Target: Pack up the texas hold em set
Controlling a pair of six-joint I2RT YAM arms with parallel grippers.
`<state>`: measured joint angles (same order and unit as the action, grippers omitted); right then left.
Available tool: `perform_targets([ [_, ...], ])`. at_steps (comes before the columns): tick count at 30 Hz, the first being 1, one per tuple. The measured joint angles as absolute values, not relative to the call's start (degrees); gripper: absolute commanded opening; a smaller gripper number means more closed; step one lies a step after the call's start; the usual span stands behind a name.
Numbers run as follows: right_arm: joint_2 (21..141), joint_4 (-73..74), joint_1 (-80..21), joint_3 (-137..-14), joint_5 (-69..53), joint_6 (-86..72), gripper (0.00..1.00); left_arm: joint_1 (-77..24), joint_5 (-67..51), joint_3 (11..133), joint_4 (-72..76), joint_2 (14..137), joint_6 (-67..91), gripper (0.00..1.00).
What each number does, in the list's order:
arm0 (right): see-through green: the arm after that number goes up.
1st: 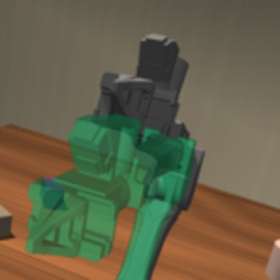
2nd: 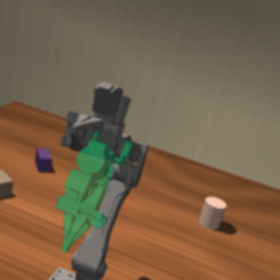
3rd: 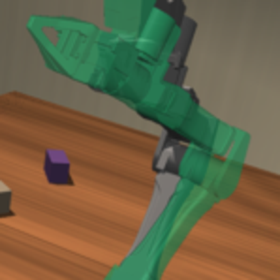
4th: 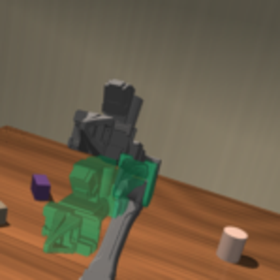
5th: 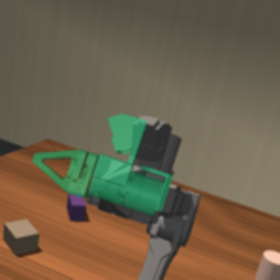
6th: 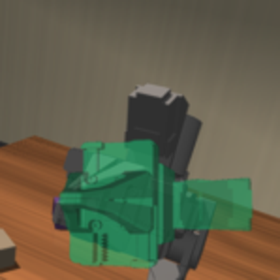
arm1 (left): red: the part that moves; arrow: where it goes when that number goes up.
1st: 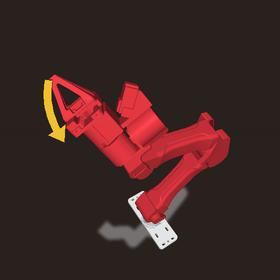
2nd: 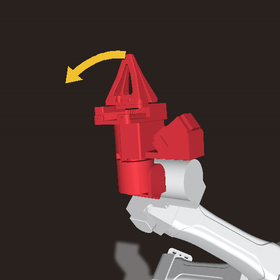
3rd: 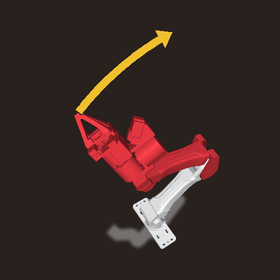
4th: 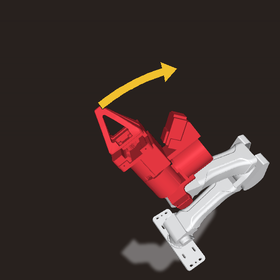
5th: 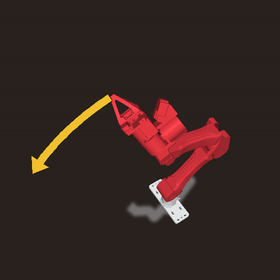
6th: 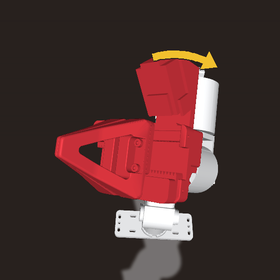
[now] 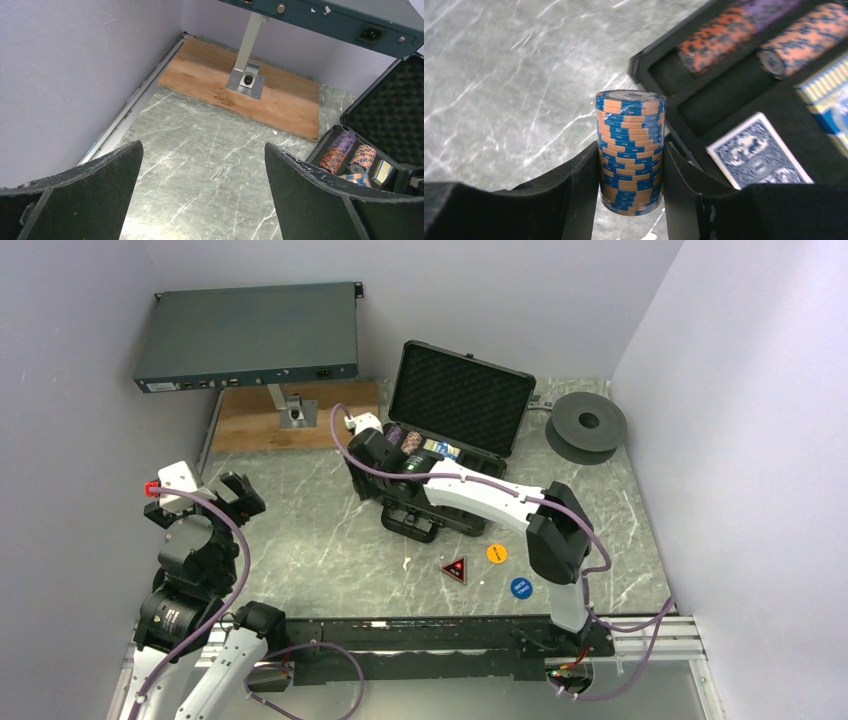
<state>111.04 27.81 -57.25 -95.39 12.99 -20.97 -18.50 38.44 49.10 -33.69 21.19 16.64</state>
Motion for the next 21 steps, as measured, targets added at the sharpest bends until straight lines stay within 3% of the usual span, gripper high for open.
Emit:
perform_targets([
  [9,109.8,31.8,-56.4,-96.6,27.2,-33.1,0.00,-18.5,38.4,49.1,-33.7,21.1,16.6,0.98],
  [15,114.8,40.3,-52.7,-108.2,27.6,-41.7,0.00,-18.5,38.4,49.1,-33.7,21.1,16.2,0.98],
  [21,117.6,44.2,-49.1,-110.3,26.7,-48.2,0.00,-18.5,38.4,49.1,-33.6,21.1,16.1,0.98],
])
